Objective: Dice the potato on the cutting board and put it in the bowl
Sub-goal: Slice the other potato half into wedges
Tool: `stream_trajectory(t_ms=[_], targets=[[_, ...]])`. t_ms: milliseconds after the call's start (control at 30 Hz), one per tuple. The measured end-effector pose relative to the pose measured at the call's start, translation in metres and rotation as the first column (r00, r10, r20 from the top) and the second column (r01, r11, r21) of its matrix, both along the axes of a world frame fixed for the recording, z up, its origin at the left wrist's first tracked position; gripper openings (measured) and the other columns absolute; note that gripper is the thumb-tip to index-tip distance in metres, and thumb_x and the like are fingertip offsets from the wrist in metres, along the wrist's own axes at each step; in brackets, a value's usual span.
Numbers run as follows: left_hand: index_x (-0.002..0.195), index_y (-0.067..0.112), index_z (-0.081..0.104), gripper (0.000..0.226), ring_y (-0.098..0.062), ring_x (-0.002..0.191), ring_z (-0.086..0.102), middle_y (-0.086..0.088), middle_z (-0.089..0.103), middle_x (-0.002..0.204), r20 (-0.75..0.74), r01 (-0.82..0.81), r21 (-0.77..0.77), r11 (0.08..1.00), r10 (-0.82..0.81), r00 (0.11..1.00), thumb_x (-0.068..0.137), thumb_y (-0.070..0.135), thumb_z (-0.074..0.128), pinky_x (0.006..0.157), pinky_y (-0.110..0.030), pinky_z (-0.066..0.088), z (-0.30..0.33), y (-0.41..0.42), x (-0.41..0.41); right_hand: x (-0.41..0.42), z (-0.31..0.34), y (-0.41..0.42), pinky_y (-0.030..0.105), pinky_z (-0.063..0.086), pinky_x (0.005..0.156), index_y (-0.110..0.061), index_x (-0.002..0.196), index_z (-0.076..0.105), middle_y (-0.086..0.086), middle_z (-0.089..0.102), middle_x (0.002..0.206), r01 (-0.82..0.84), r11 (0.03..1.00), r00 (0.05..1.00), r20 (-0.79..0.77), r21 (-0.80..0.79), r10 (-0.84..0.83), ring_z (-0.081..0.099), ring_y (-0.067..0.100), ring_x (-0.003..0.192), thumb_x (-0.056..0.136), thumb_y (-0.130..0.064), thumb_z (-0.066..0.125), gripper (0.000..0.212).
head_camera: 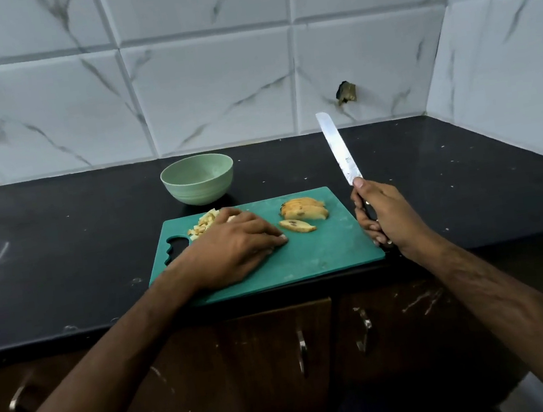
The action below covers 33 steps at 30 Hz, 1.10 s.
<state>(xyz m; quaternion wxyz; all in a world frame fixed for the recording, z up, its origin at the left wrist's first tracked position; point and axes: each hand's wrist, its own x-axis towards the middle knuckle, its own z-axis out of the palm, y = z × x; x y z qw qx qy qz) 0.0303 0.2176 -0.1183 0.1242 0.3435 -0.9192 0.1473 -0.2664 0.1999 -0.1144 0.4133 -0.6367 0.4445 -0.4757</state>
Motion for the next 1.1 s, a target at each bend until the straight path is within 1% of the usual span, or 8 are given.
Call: stream_trajectory(t_ms=[167,300,367,533,767,833,933,1100], targets=[[0.111,0.032,0.074,0.030,-0.016,0.110,0.058,0.014,0.067,0.113,-0.132,-0.162,-0.135,0.977,0.144,0.981,0.097,0.040,0.049,0.089,-0.036,0.029,-0.005,-0.007,0.009,0.000,-0.001,-0.002,0.019,0.028,0.034,-0.008,0.082,0.046,0.004,0.032,0.051,-0.012,1.000,1.000,0.011,0.015,0.012,0.027,0.012,0.036,0.110,-0.039,0.038,0.042],[0.105,0.030,0.069,0.025,-0.018,0.103,0.057,0.009,0.063,0.107,-0.160,-0.167,-0.161,0.973,0.142,0.977,0.088,0.025,0.052,0.085,-0.039,0.033,0.001,-0.008,-0.013,0.000,-0.003,-0.003,0.019,0.028,0.035,-0.009,0.081,0.046,0.004,0.033,0.050,-0.016,1.000,1.000,0.024,0.018,0.015,0.027,0.012,0.036,0.109,-0.040,0.039,0.042],[0.103,0.028,0.068,0.026,-0.018,0.098,0.058,0.008,0.064,0.103,-0.160,-0.169,-0.145,0.975,0.145,0.976,0.086,0.024,0.048,0.084,-0.040,0.036,0.005,-0.009,-0.029,0.000,-0.004,-0.003,0.019,0.028,0.035,-0.010,0.081,0.046,0.003,0.033,0.050,-0.019,1.000,0.999,0.026,0.021,0.018,0.027,0.012,0.036,0.109,-0.040,0.039,0.042],[0.105,0.030,0.064,0.037,-0.015,0.099,0.056,0.009,0.061,0.103,-0.059,-0.216,-0.066,0.974,0.213,0.975,0.093,0.045,0.032,0.088,-0.041,0.036,0.007,-0.018,-0.047,-0.001,-0.004,-0.002,0.019,0.029,0.035,-0.010,0.082,0.047,0.002,0.034,0.050,-0.013,1.000,1.000,0.018,0.020,0.013,0.028,0.012,0.036,0.109,-0.041,0.039,0.042],[0.101,0.031,0.060,0.021,-0.013,0.101,0.052,0.010,0.054,0.104,-0.130,-0.184,0.003,0.983,0.183,0.974,0.094,0.050,0.055,0.082,-0.034,0.023,0.006,-0.016,-0.044,0.000,-0.002,-0.002,0.019,0.028,0.035,-0.010,0.081,0.046,0.003,0.033,0.050,-0.014,1.000,1.000,0.022,0.022,0.013,0.028,0.011,0.036,0.109,-0.040,0.039,0.042],[0.099,0.033,0.057,0.024,-0.010,0.097,0.050,0.013,0.053,0.100,-0.125,-0.174,0.018,0.985,0.175,0.977,0.094,0.055,0.050,0.081,-0.034,0.023,0.005,-0.011,-0.041,-0.001,-0.003,-0.002,0.019,0.028,0.035,-0.011,0.080,0.046,0.002,0.033,0.050,-0.014,1.000,1.000,0.017,0.018,0.014,0.028,0.011,0.036,0.110,-0.039,0.039,0.042],[0.097,0.035,0.055,0.033,-0.007,0.093,0.051,0.017,0.054,0.095,-0.137,-0.174,0.017,0.985,0.174,0.975,0.093,0.062,0.038,0.083,-0.038,0.032,0.001,0.001,-0.033,-0.001,-0.002,-0.002,0.019,0.028,0.035,-0.010,0.080,0.046,0.002,0.033,0.050,-0.009,1.000,1.000,0.016,0.008,0.009,0.027,0.011,0.036,0.110,-0.038,0.039,0.041],[0.107,0.032,0.062,0.037,-0.007,0.098,0.053,0.015,0.057,0.100,-0.141,-0.155,0.036,0.987,0.159,0.977,0.096,0.057,0.036,0.087,-0.037,0.033,-0.004,0.017,-0.020,0.001,-0.002,-0.001,0.020,0.029,0.035,-0.010,0.081,0.046,0.002,0.034,0.050,0.000,1.000,1.000,-0.011,0.010,0.000,0.028,0.011,0.037,0.110,-0.038,0.040,0.041]])
